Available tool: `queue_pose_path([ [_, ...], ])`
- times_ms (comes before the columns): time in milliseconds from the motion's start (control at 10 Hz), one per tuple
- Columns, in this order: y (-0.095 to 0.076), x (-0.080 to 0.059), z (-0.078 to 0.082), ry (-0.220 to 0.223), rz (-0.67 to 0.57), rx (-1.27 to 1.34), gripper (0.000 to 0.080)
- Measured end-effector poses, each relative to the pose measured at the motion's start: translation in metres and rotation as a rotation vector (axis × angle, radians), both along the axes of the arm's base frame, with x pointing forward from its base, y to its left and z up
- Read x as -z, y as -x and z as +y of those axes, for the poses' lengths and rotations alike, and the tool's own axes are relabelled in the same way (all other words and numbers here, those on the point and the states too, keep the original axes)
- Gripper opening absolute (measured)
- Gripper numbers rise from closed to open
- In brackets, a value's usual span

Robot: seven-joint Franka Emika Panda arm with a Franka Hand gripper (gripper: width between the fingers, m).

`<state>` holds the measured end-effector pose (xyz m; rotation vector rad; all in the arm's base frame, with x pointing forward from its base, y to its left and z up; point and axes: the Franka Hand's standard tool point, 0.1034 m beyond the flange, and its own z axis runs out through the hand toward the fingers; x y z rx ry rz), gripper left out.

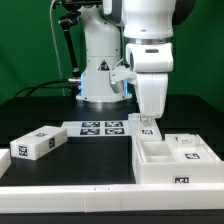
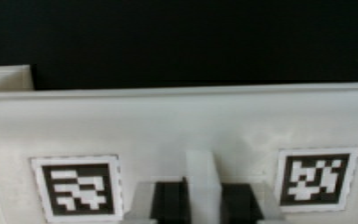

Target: Assemble cabinet

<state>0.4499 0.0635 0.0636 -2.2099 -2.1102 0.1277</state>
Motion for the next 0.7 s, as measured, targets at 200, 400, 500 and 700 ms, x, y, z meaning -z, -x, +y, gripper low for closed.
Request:
queue_pose_path([
  [200, 0.003, -0.001, 0.004, -0.004, -0.022, 0.01, 0.0068],
  [400, 0.002, 0.0, 0.005, -0.011, -0.046, 0.013, 0.0068],
  [500, 0.001, -0.001, 0.006, -0.012, -0.05, 0.015, 0.0068],
  [700, -0.005, -0.003, 0.008, -0.022, -0.083, 0.016, 0.0068],
])
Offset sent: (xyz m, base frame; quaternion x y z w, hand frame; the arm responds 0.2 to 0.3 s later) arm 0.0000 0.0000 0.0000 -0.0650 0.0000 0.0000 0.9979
